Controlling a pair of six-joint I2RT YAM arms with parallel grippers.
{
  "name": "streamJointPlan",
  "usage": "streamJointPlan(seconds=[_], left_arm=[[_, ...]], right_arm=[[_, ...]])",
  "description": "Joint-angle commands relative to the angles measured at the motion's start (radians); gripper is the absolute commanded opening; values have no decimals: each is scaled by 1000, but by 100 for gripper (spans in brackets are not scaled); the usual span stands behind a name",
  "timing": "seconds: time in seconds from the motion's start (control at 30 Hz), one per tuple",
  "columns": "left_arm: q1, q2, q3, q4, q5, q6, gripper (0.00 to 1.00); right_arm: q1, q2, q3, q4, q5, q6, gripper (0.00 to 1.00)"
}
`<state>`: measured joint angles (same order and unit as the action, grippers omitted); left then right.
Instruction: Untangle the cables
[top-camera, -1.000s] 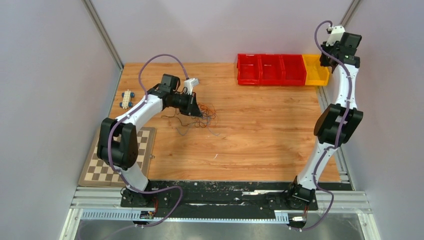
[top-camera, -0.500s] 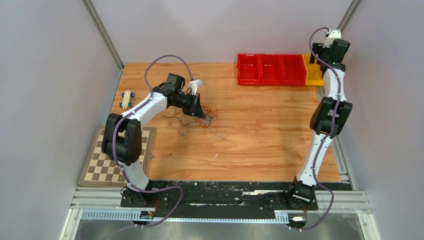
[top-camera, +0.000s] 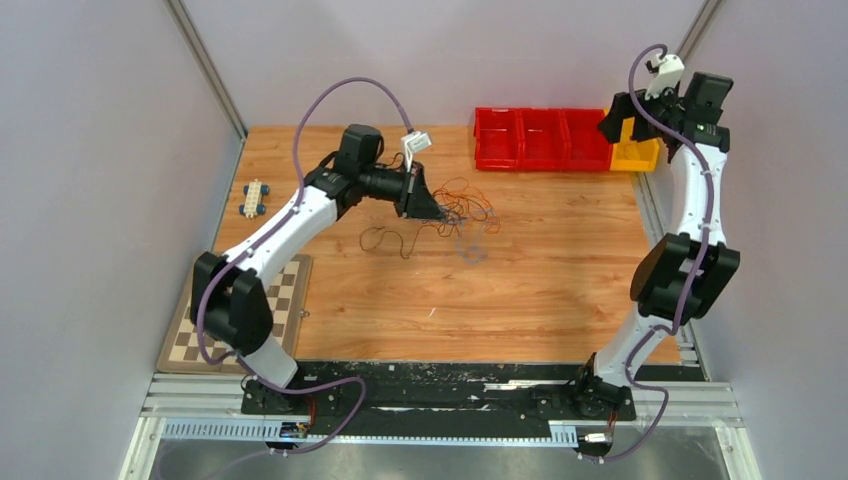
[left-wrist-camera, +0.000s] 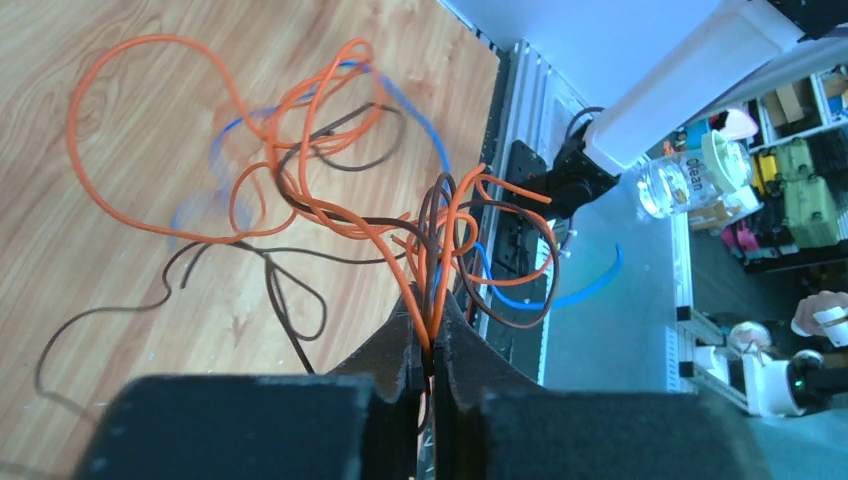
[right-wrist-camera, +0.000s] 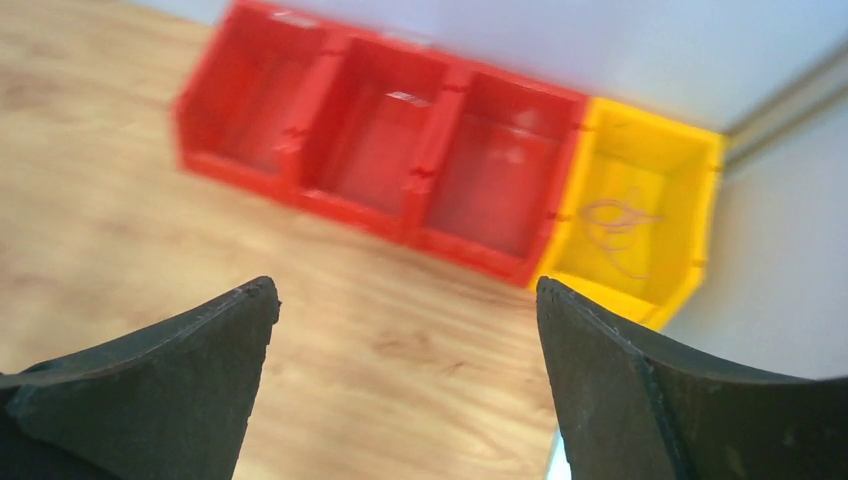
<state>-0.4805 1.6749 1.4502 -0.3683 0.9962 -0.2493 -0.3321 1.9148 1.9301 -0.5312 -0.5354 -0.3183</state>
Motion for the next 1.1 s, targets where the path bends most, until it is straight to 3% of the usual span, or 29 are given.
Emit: streamJointPlan(seconds=[0.0,0.07,0.13,0.27,0.4,0.6,0.8,0.97,1.07], left_arm=[[44,-78,-123,-56,63,65,14],[70,-68,-203,-130,25,137,36],[111,-65,-286,-170,-23,186,48],[182,-83,-400,-170,-126,225,63],[185,-105,-433,-113,-155,207,68],[148,-34,-392,-60,-127,131,68],[86,65,-344,-7,-86,46,74],[59,117,-326,34,-89,8,75],[56,153,-320,43,-100,-14,84]], right_arm=[[12,-94,-133,-285,-283,-82,100],[37,-129,-229,-343,-312,-118,100],[75,-165,-349,-387,-318,-167,100],[177,-242,-535,-410,-304,-225,99],[321,-243,-626,-401,-255,-259,91],[512,-169,-635,-333,-178,-275,84],[588,-137,-663,-267,-164,-381,83],[639,-115,-700,-199,-168,-453,75],[661,-111,-733,-166,-177,-497,75]])
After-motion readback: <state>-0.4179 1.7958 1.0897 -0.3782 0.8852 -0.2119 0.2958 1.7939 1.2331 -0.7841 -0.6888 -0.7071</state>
